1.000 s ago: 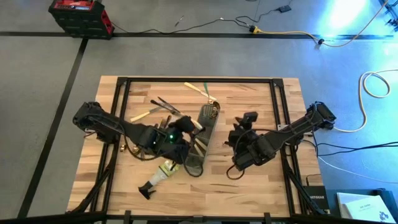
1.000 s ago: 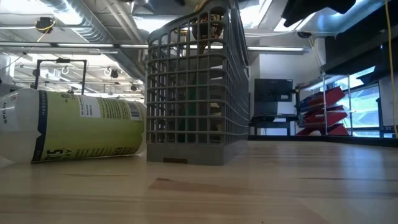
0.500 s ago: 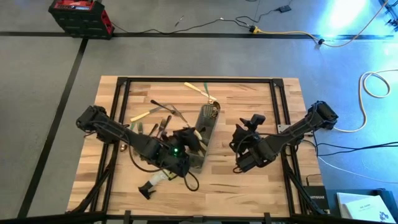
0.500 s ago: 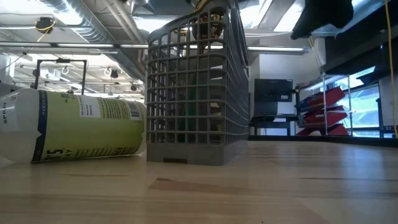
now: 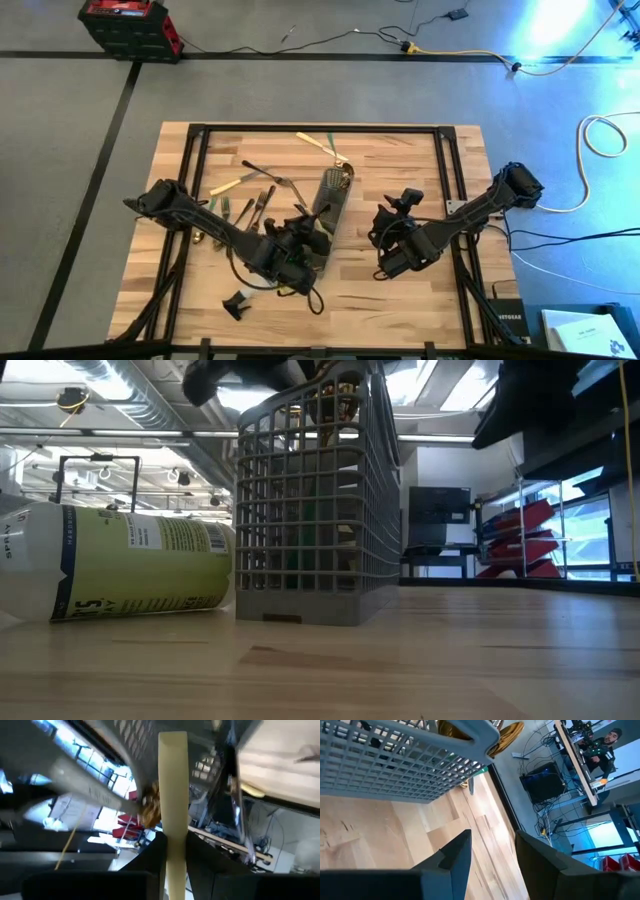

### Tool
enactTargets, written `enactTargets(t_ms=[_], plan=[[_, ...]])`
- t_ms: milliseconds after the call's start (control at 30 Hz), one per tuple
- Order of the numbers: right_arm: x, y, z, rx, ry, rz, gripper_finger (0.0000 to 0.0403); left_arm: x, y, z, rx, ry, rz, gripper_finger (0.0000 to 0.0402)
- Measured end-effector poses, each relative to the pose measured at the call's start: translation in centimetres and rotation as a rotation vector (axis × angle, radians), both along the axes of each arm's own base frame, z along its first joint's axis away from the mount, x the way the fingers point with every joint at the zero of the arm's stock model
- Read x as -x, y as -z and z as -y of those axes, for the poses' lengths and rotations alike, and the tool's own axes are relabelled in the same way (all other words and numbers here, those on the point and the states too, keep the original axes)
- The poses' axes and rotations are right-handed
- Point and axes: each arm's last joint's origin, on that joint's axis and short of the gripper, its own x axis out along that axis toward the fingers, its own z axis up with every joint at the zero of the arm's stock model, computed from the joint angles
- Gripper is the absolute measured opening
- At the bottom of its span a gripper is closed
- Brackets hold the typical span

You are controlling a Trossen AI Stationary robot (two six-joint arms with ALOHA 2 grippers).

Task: Sort silverware
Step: Put the table knife into the silverware basket

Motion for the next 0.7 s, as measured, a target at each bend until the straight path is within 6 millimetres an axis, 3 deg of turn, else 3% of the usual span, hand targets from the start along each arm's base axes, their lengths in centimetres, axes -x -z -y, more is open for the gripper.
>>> enactTargets(t_ms=[333, 700], plan=[[0.02, 0.15, 0.00, -0.004, 0.000, -0.006, 0.0136, -0.10, 0.76, 0.53, 0.001, 0.013, -0.022, 0.0044], [0.03, 0.19, -0.02, -0.018, 0.002, -0.013, 0.0136, 0.12, 0.80, 0.89, 0.017, 0.017, -0.013, 0.0098]])
